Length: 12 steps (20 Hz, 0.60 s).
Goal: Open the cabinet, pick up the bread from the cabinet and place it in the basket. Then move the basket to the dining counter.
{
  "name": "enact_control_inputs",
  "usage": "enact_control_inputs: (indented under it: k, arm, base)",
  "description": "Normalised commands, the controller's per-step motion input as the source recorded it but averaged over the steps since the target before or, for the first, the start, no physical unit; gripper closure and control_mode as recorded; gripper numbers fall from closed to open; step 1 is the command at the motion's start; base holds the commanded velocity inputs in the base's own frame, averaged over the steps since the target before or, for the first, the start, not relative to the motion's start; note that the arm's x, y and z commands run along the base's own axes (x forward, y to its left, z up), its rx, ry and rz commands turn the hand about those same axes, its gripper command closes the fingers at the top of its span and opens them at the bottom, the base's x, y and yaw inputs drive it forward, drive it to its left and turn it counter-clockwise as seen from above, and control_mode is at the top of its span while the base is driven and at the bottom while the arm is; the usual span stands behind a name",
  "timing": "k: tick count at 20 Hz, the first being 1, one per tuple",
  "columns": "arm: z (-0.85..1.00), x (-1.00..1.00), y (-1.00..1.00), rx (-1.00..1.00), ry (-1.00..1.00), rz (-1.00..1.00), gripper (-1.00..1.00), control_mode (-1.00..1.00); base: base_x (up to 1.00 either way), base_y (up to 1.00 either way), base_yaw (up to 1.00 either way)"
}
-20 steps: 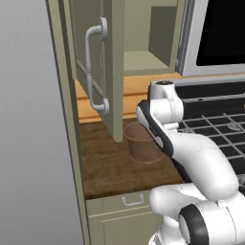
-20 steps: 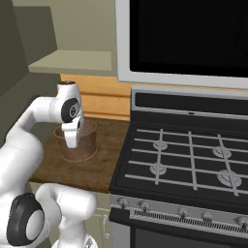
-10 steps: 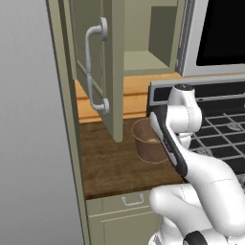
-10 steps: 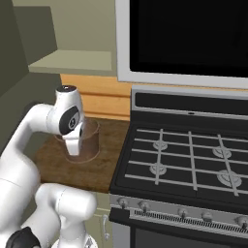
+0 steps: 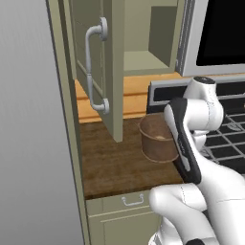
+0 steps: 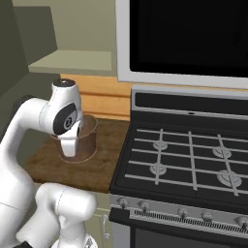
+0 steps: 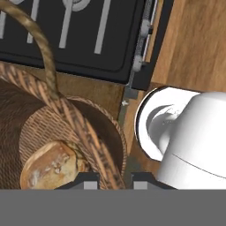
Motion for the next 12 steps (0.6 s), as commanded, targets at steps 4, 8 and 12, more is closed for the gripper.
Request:
enact_control_inputs:
  k: [4, 8, 12]
  arm:
    - [0.2, -0.66, 0.0, 0.0, 0.0, 0.0, 1.0, -1.0]
    - [0.0, -0.38, 0.0, 0.02, 0.0, 0.0, 1.0, -1.0]
    - [0.0, 0.0, 0.0, 0.0, 0.0, 0.0, 1.0, -1.0]
  base:
    - [0.0, 0.0, 0.0]
    - [0.0, 0.0, 0.0]
    - [0.0, 0.0, 0.0]
